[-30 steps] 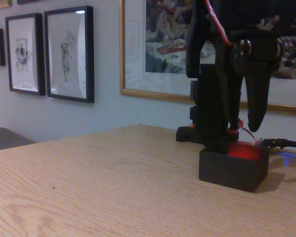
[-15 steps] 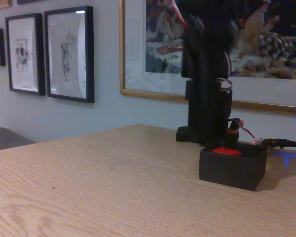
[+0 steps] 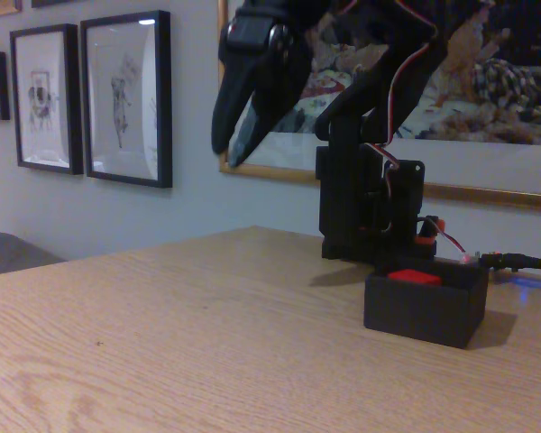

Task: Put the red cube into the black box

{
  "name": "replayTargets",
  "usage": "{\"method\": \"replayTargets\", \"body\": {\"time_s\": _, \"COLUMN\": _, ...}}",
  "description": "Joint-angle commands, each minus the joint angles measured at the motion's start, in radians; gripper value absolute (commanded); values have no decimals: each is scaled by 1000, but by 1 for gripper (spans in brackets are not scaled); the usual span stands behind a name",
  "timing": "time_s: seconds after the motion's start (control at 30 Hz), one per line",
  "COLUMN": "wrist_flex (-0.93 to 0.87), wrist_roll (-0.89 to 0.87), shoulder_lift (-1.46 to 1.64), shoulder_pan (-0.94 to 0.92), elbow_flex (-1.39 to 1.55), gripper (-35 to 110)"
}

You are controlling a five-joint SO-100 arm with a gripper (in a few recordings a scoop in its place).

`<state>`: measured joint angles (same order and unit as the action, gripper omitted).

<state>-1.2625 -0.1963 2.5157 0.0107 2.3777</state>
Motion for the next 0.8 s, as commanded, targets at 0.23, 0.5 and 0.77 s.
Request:
{"method": "replayTargets", "body": {"time_s": 0.23, "wrist_flex": 169, "wrist_roll": 35, "shoulder_lift": 236, "shoulder_pan": -2, "elbow_flex": 333, "gripper": 4}}
{"method": "replayTargets", "body": {"time_s": 0.5, "wrist_flex": 213, "wrist_roll": 60, "shoulder_lift": 316, "shoulder_pan": -20, "elbow_flex": 430, "gripper": 2}}
{"method": "replayTargets", "body": {"time_s": 0.77, "wrist_flex": 190, "wrist_roll": 80, "shoulder_lift": 374, "shoulder_pan": -31, "elbow_flex": 437, "gripper": 2}}
